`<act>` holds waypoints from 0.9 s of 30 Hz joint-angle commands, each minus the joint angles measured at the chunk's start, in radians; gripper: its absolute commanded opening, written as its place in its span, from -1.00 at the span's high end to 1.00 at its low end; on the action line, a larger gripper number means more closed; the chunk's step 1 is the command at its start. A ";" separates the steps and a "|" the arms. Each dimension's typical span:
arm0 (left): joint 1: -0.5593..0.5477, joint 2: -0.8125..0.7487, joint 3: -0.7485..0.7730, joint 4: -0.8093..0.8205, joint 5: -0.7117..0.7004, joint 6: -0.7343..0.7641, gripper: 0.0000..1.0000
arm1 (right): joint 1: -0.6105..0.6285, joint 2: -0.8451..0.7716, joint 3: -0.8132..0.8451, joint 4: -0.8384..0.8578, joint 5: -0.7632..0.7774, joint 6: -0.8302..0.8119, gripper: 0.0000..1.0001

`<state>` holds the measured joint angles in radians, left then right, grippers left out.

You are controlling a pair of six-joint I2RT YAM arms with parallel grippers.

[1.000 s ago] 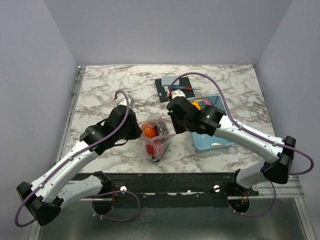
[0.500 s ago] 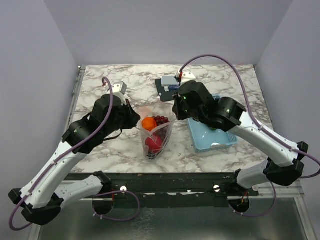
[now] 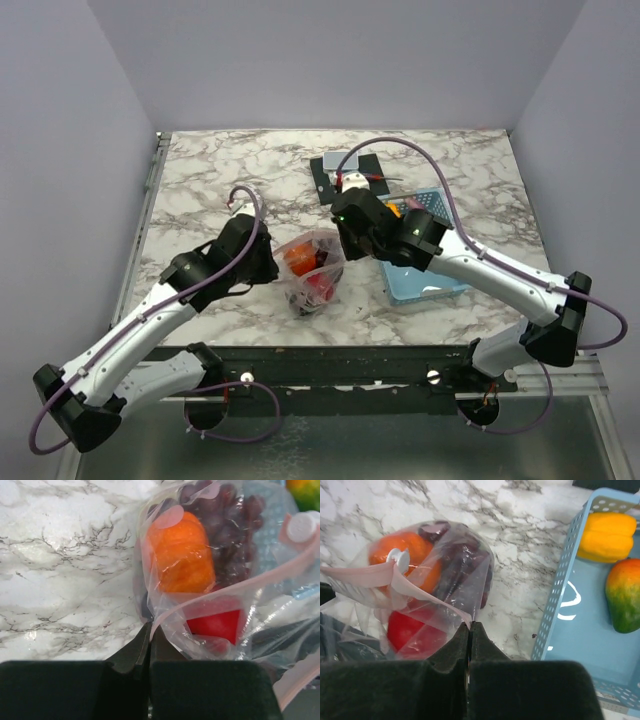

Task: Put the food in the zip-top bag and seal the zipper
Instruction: Adjust the zipper food storage bag at the center of the board.

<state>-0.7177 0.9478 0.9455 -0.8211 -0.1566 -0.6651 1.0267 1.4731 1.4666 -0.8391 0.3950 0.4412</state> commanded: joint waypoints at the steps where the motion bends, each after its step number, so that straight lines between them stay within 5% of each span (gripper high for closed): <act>1: -0.005 -0.036 0.168 -0.012 0.004 0.017 1.00 | 0.004 -0.058 0.133 -0.010 0.038 -0.020 0.99; 6: -0.004 -0.061 0.306 -0.028 0.005 0.019 1.00 | 0.004 -0.082 0.240 -0.025 0.011 -0.034 0.99; 16: -0.005 -0.084 0.112 0.016 0.024 -0.026 1.00 | 0.004 -0.080 0.044 0.057 -0.008 -0.005 0.99; 27: -0.004 -0.053 0.134 0.020 0.028 -0.008 1.00 | 0.004 -0.093 0.016 0.066 -0.015 0.000 0.97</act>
<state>-0.7204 0.8913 1.0531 -0.8089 -0.1455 -0.6769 1.0275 1.4014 1.4811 -0.7948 0.3801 0.4297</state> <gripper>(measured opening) 0.004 0.013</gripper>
